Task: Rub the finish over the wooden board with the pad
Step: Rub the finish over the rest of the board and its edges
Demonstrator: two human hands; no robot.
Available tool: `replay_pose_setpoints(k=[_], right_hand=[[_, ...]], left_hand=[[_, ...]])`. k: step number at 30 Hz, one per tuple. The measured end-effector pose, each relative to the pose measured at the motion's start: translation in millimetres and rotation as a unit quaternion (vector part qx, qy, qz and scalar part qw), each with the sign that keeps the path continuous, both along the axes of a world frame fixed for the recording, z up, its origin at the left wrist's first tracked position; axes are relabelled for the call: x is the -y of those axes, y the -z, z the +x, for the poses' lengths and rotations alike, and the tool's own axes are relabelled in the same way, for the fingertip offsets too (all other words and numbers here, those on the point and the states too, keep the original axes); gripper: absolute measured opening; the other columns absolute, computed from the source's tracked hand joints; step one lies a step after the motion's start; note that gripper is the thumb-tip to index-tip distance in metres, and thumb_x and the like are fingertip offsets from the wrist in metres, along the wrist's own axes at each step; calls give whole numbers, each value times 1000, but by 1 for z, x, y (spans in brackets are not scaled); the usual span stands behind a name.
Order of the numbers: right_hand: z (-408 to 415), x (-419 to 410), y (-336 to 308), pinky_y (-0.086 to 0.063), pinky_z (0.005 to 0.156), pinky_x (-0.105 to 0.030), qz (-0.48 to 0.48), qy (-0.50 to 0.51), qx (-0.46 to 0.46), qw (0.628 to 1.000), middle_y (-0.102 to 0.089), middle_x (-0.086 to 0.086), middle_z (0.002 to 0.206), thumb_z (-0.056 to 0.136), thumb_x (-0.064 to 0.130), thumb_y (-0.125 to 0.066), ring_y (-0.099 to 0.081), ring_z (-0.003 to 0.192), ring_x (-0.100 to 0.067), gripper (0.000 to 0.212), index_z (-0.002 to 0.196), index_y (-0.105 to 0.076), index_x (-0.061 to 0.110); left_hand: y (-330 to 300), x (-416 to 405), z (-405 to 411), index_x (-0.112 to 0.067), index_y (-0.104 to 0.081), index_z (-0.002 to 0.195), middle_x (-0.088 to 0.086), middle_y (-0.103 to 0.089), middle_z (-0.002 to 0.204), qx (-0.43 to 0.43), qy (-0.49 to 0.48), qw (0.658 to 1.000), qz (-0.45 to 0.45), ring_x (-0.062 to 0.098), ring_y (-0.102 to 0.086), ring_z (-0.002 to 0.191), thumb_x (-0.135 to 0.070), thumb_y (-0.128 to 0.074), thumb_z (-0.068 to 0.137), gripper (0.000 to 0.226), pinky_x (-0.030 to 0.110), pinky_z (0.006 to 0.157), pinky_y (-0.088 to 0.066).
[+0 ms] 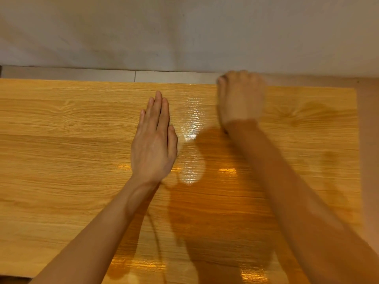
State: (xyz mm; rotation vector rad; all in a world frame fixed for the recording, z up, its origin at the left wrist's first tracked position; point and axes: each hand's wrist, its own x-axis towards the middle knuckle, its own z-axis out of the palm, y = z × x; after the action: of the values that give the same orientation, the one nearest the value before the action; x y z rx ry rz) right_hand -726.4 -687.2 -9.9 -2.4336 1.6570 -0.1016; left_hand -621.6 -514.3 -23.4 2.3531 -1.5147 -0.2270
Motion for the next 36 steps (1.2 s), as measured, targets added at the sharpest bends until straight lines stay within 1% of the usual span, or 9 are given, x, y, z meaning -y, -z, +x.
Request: replay_pose_setpoints(k=[3, 6, 11, 15, 19, 22, 26, 29, 36], right_hand=[[46, -35, 6, -31, 106, -37, -2, -99, 56, 994, -57, -7, 122, 105, 30, -29, -47, 114, -26, 36, 131, -50, 15], [16, -20, 4, -21, 117, -37, 4, -140, 45, 989, -55, -4, 127, 105, 33, -29, -46, 120, -23, 42, 142, -39, 16], [-116, 39, -1, -10, 121, -44, -20, 53, 8, 998, -53, -13, 133, 103, 30, -30, -43, 127, -30, 42, 139, -44, 11], [-97, 31, 1, -4, 122, -45, -21, 110, 2, 994, -33, -12, 154, 104, 22, -27, -21, 146, -29, 46, 147, -30, 7], [-24, -23, 9, 1, 121, -42, 9, -17, -1, 1000, -7, -6, 162, 106, 20, -25, -1, 150, -24, 51, 153, -9, 13], [-43, -13, 5, 1, 122, -40, 10, -79, -18, 997, -3, -5, 163, 107, 27, -22, 1, 150, -22, 51, 154, -6, 14], [-131, 25, -1, -7, 123, -44, -22, 93, -20, 995, -13, -9, 161, 106, 24, -24, -10, 149, -26, 50, 153, -14, 9], [-128, 16, 1, -5, 122, -46, -19, 180, -18, 983, -10, -11, 161, 105, 23, -23, -7, 149, -28, 51, 153, -12, 6], [-61, -70, 9, -7, 123, -43, -21, -81, -14, 996, -12, -8, 161, 107, 30, -20, -8, 149, -24, 51, 153, -13, 8]], left_hand=[[-1, 1, -1, -4, -19, 157, 10, -14, 167, 1, -3, 1000, 6, 21, -8, 156, -21, -29, 106, 55, 38, 127, -8], [-2, 1, 1, -4, -17, 158, 10, -11, 167, -2, 4, 1000, 12, 20, -6, 156, -20, -30, 108, 54, 37, 127, -6], [-5, -1, 0, -5, -18, 158, 9, -10, 167, -15, 8, 1000, 11, 21, -5, 156, -17, -33, 108, 53, 37, 127, -4], [-10, 4, -16, -6, -20, 157, 9, -13, 167, -24, 46, 999, -4, 21, -6, 155, -17, -31, 107, 53, 34, 127, 1], [-7, 10, -60, -3, -21, 156, 12, -14, 166, -37, 67, 997, 5, 24, -6, 155, -11, -40, 104, 56, 28, 125, 5], [-3, 9, -68, 0, -21, 156, 14, -13, 166, -28, 59, 998, 7, 26, -7, 155, -8, -43, 102, 58, 32, 126, 3], [-2, 10, -66, -1, -18, 157, 13, -10, 167, -24, 65, 998, 5, 26, -6, 155, -14, -35, 104, 57, 32, 126, 2], [-2, 9, -67, -2, -16, 157, 12, -9, 167, -24, 63, 998, 9, 24, -4, 155, -16, -33, 103, 58, 31, 126, 3], [-2, 8, -67, -5, -12, 158, 9, -4, 168, -7, 67, 997, 27, 20, 0, 155, -22, -24, 107, 56, 30, 126, 4]])
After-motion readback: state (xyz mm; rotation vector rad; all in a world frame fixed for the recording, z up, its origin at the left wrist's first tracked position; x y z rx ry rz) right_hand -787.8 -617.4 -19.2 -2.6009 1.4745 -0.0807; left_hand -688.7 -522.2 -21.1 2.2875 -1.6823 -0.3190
